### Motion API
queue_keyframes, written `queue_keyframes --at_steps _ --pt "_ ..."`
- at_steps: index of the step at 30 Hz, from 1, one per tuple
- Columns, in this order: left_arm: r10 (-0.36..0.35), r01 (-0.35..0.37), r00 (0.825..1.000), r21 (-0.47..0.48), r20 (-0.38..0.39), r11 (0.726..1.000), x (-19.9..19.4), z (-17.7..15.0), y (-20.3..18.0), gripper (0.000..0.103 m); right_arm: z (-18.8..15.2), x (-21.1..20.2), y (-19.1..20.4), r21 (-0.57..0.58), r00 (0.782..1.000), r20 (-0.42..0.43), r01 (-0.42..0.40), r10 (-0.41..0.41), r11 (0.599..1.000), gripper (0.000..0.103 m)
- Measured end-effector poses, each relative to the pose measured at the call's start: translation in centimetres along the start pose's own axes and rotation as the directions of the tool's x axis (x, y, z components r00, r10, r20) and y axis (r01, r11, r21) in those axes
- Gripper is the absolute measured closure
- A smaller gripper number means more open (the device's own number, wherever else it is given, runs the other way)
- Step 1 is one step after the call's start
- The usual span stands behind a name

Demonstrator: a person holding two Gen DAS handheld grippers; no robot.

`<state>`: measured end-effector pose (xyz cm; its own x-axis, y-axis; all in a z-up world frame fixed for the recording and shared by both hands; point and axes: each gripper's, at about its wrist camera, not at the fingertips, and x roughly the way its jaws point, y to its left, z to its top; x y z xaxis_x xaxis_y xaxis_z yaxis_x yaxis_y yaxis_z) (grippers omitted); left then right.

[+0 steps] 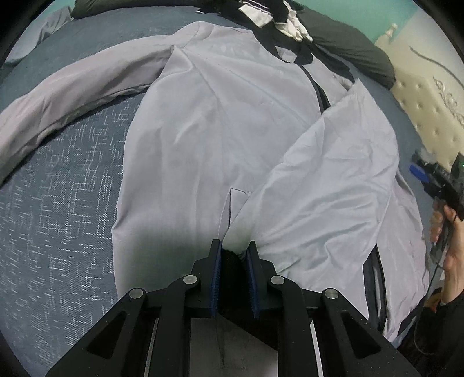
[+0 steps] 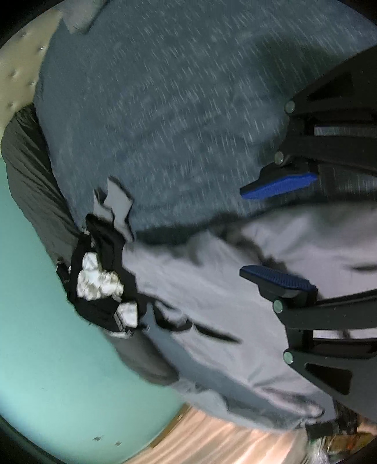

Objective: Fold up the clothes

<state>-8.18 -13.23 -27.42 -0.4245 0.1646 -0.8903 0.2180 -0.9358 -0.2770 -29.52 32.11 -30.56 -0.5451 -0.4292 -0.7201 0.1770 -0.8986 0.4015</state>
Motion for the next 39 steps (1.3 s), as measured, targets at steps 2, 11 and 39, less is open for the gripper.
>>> queue_keyframes --at_steps 2,11,39 --pt "-0.012 0.012 1.000 0.001 0.011 1.000 0.1 0.0 0.1 0.086 -0.1 0.7 0.1 -0.031 0.998 -0.030 0.052 -0.053 0.998 0.055" --pt "-0.039 0.039 0.998 0.001 0.047 0.999 -0.4 -1.5 3.0 0.086 0.8 5.3 2.2 -0.237 0.984 -0.142 0.073 -0.109 0.969 0.055" --pt "-0.097 0.099 0.993 -0.024 0.067 0.995 2.5 0.0 0.8 0.086 4.1 6.8 1.9 -0.427 0.970 -0.146 0.116 -0.194 0.897 0.098"
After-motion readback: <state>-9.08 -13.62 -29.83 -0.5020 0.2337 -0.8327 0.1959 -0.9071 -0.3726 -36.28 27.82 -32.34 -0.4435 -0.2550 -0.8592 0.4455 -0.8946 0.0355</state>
